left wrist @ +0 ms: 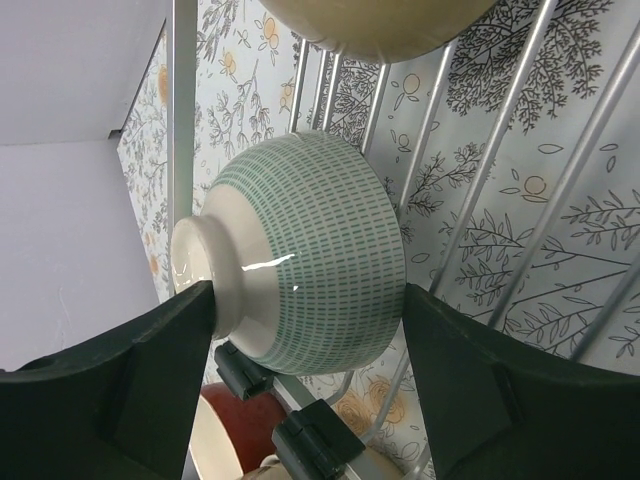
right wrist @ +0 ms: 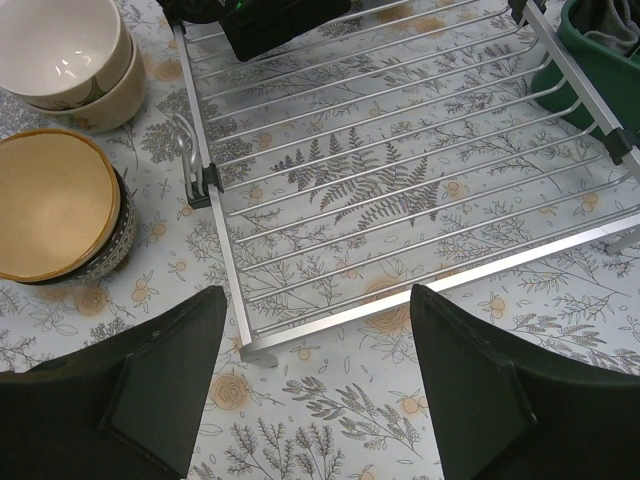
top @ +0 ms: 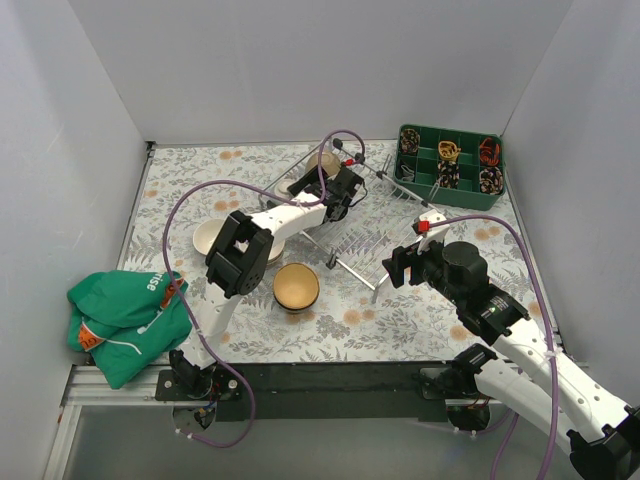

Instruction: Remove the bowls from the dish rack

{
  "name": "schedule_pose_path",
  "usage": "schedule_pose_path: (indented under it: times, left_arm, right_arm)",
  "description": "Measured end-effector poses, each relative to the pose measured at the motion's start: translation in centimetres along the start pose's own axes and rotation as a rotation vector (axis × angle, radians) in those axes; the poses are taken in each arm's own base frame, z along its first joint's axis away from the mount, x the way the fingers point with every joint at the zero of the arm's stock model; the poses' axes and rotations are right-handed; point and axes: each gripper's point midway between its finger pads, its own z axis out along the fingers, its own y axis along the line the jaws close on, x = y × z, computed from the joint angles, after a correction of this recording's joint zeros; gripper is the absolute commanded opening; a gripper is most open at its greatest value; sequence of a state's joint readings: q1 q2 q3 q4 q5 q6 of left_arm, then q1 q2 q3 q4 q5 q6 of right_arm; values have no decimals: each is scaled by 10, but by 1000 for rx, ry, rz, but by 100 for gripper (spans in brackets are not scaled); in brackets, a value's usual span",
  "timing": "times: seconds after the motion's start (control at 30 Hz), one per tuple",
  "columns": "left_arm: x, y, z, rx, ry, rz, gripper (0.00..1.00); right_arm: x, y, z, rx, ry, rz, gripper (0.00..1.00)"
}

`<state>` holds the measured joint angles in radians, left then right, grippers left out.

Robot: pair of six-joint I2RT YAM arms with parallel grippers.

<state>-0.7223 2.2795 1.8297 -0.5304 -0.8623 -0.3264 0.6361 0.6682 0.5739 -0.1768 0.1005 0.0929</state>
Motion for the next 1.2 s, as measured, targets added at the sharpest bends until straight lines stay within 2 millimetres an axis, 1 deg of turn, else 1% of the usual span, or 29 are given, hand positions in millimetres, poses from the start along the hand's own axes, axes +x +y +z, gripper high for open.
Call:
schedule_pose_path:
  times: [0.03, 0.2, 0.23, 0.33, 0.37, 0.4, 0.47, 0.67, 0.8, 0.97, 1.2]
  left_arm:
    - [0, 0, -1, -1, 0, 1, 31]
    - [-3, 2, -7, 12, -9, -5, 27]
    - [-4, 1, -8, 17, -13, -9, 24]
    - [-8, 1, -12, 33, -28, -17, 18]
    - [-9, 1, -13, 37, -32, -21, 14]
    - [-10, 1, -14, 43, -36, -27, 12]
    - [-12, 1, -15, 54, -43, -43, 8]
    - [-18, 4, -20, 105, -53, -141, 1]
    - [-24, 15, -29, 165, -68, -254, 0]
    - [-38, 37, -49, 241, -110, -439, 0]
    - [-55, 57, -76, 356, -156, -680, 0]
  right_arm:
    - [0, 0, 0, 0, 0, 0, 82]
    - [0, 0, 0, -1, -1, 0, 82]
    - [0, 0, 0, -1, -1, 0, 82]
    - [0, 0, 0, -2, -1, 0, 82]
    - [0, 1, 0, -3, 0, 0, 82]
    - [0, 1, 0, -3, 0, 0, 82]
    - [0, 1, 0, -4, 0, 0, 82]
    - [0, 2, 0, -15, 1, -3, 82]
    - [3, 6, 2, -37, 13, -3, 81]
    - [7, 11, 6, -64, 35, 0, 81]
    - [5, 23, 12, -126, 30, 18, 82]
